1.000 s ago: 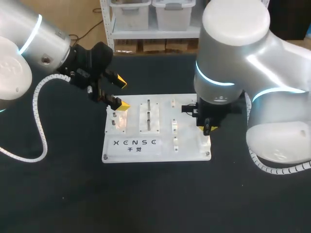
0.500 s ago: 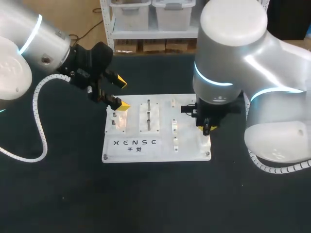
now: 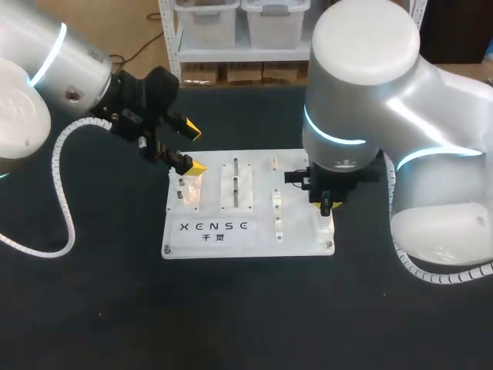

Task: Insert the USB connector, Ethernet cable, and multi-pin plug into their matching sockets one by one.

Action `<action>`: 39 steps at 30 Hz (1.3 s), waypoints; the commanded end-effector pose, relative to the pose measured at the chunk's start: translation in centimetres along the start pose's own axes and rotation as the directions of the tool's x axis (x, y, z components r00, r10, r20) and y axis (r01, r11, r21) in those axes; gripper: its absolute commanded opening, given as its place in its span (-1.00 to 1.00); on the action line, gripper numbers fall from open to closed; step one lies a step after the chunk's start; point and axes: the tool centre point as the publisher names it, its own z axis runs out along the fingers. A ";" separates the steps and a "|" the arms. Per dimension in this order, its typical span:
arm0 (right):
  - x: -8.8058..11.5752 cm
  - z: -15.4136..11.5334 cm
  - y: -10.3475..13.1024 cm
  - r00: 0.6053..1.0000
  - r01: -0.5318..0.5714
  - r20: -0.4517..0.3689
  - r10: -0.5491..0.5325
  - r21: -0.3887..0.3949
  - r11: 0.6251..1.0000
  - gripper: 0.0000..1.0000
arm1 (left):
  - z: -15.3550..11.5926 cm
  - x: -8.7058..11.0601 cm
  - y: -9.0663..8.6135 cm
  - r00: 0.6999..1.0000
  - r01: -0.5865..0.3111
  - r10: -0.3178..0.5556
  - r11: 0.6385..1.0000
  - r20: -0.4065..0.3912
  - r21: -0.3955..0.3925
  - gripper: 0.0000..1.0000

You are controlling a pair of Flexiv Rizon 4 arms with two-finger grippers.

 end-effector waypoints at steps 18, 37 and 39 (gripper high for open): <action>0.2 0.3 -0.5 1.000 0.001 0.012 -0.001 -0.007 1.000 -1.00 | 0.0 0.1 -0.1 1.000 -0.002 0.002 1.000 0.004 -0.001 1.00; -0.1 -0.3 -0.8 0.999 0.032 -0.005 -0.032 -0.029 0.999 -1.00 | 0.0 0.1 -0.1 1.000 -0.002 0.002 1.000 0.004 -0.001 1.00; -0.1 -0.4 -0.8 0.999 0.034 -0.006 -0.034 -0.031 0.999 -1.00 | 0.0 0.1 -0.1 1.000 -0.002 0.002 1.000 0.004 -0.001 1.00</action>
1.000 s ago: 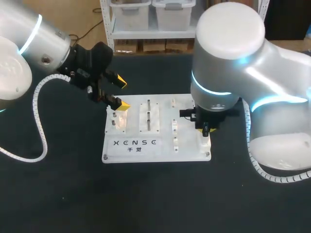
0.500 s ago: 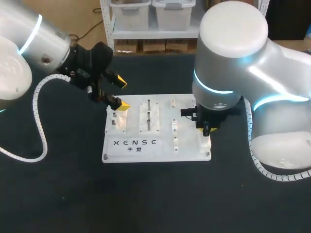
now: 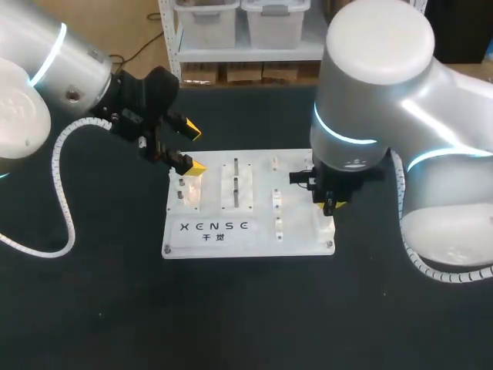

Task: Insert the USB connector, Ethernet cable, and multi-pin plug into their matching sockets one by one.

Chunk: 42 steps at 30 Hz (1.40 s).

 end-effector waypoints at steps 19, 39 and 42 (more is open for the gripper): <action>0.1 -0.1 0.1 1.000 0.003 0.006 -0.003 -0.006 1.000 -1.00 | 0.0 0.1 -0.1 1.000 -0.002 0.002 1.000 0.004 -0.001 1.00; 0.2 0.3 0.2 1.000 -0.001 0.006 0.001 0.000 1.000 -1.00 | 0.0 0.1 -0.1 1.000 -0.002 0.002 1.000 0.004 -0.001 1.00; 0.3 0.4 0.2 1.000 0.000 0.007 0.000 -0.003 1.000 -1.00 | 0.0 0.1 -0.1 1.000 -0.002 0.002 1.000 0.004 -0.001 1.00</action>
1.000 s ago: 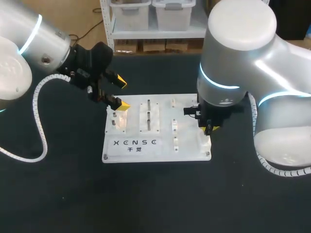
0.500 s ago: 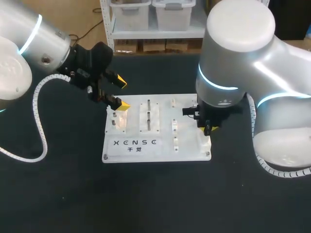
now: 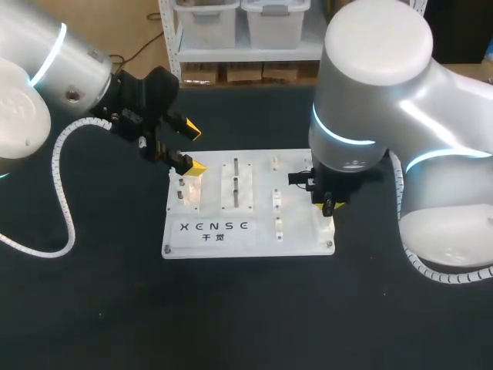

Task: Insert the USB connector, Ethernet cable, and multi-pin plug into their matching sockets one by one.

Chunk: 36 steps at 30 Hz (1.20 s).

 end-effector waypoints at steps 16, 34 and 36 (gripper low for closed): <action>0.8 2.5 -0.5 0.999 -0.046 -0.027 0.045 -0.001 0.999 -1.00 | 0.0 0.1 -0.1 1.000 -0.002 0.002 1.000 0.004 -0.001 1.00; 1.0 7.4 -0.3 0.985 -0.024 -0.174 0.021 -0.015 1.000 -1.00 | 0.0 0.1 -0.1 1.000 -0.002 0.002 1.000 0.004 -0.001 1.00; 1.3 7.6 -0.3 0.980 -0.025 -0.197 0.020 -0.022 0.999 -1.00 | 0.0 0.1 -0.1 1.000 -0.002 0.002 1.000 0.004 -0.001 1.00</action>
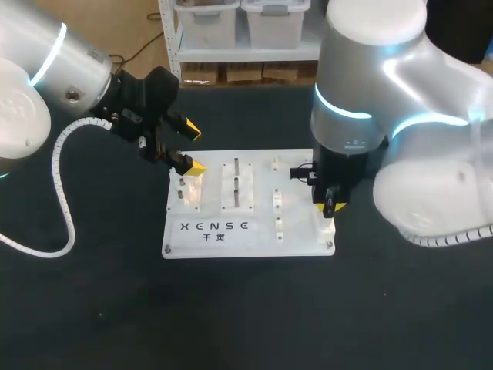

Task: Insert the USB connector, Ethernet cable, and multi-pin plug into their matching sockets one by one.

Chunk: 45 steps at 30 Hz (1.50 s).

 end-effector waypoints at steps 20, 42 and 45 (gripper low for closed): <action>-0.3 5.1 -0.5 1.000 0.016 -0.015 -0.016 -0.020 1.000 1.00 | 0.0 0.1 -0.1 1.000 -0.002 0.002 1.000 0.004 -0.001 1.00; -4.8 -3.1 -1.8 0.988 0.025 0.153 -0.012 -0.085 0.996 1.00 | 0.0 0.1 -0.1 1.000 -0.002 0.002 1.000 0.004 -0.001 1.00; -5.3 -4.2 -1.8 0.983 0.032 0.183 -0.016 -0.086 0.996 1.00 | 0.0 0.1 -0.1 1.000 -0.002 0.002 1.000 0.004 -0.001 1.00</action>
